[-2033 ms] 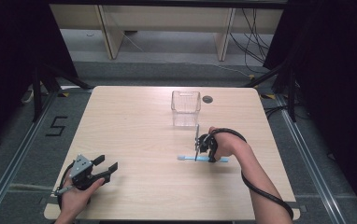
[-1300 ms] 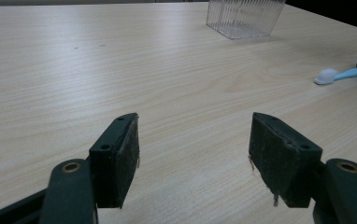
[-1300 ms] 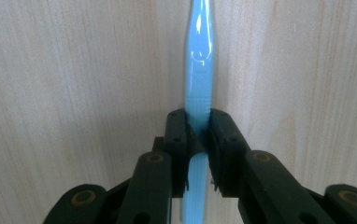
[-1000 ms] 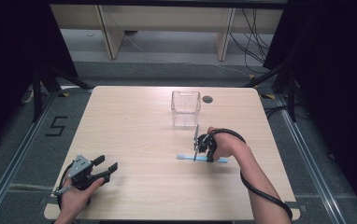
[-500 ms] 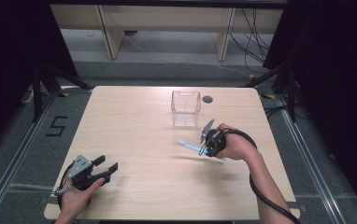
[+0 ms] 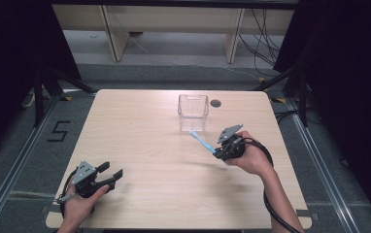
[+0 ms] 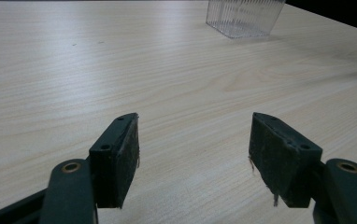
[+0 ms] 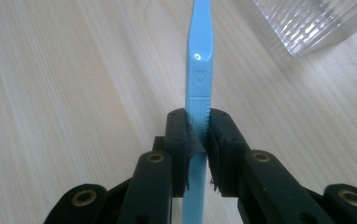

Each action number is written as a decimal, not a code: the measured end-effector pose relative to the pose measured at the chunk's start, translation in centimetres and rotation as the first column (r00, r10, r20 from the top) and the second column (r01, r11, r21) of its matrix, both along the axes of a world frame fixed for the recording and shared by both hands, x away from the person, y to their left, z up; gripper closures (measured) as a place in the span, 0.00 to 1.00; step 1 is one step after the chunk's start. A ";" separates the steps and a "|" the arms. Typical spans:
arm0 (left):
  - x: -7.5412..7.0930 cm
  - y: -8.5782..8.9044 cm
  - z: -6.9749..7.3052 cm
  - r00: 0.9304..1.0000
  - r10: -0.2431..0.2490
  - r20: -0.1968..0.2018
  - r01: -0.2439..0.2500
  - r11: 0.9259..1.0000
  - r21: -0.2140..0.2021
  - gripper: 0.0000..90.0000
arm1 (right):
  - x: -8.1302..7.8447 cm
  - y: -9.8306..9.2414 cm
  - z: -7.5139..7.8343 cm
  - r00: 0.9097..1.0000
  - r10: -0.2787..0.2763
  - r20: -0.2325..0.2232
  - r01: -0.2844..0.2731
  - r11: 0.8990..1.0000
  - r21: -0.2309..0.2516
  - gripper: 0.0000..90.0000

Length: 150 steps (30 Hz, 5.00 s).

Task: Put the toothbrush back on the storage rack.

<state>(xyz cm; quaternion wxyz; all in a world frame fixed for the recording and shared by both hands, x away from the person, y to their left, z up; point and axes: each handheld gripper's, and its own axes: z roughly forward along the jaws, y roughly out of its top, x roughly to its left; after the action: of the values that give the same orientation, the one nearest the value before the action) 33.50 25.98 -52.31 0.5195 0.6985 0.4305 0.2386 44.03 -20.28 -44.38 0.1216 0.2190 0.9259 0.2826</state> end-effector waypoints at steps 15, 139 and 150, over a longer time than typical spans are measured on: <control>0.0 0.0 0.0 1.000 -0.001 -0.001 0.001 1.000 0.001 0.37 | -0.8 -1.1 -0.2 0.987 -0.139 0.086 0.119 0.971 0.206 0.88; -0.1 0.1 0.0 1.000 0.002 0.002 -0.002 1.000 -0.027 0.36 | 6.9 4.6 1.4 0.699 -0.658 0.280 0.321 0.638 0.700 0.88; 0.0 0.2 0.0 1.000 -0.004 0.009 0.004 1.000 -0.026 0.36 | 7.1 4.7 0.9 0.711 -0.650 0.266 0.330 0.644 0.691 0.88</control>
<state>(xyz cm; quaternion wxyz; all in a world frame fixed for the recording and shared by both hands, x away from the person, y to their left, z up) 33.49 26.16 -52.34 0.5309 0.6915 0.4299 0.2349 51.17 -15.62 -43.43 0.3526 0.4175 0.6240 0.5586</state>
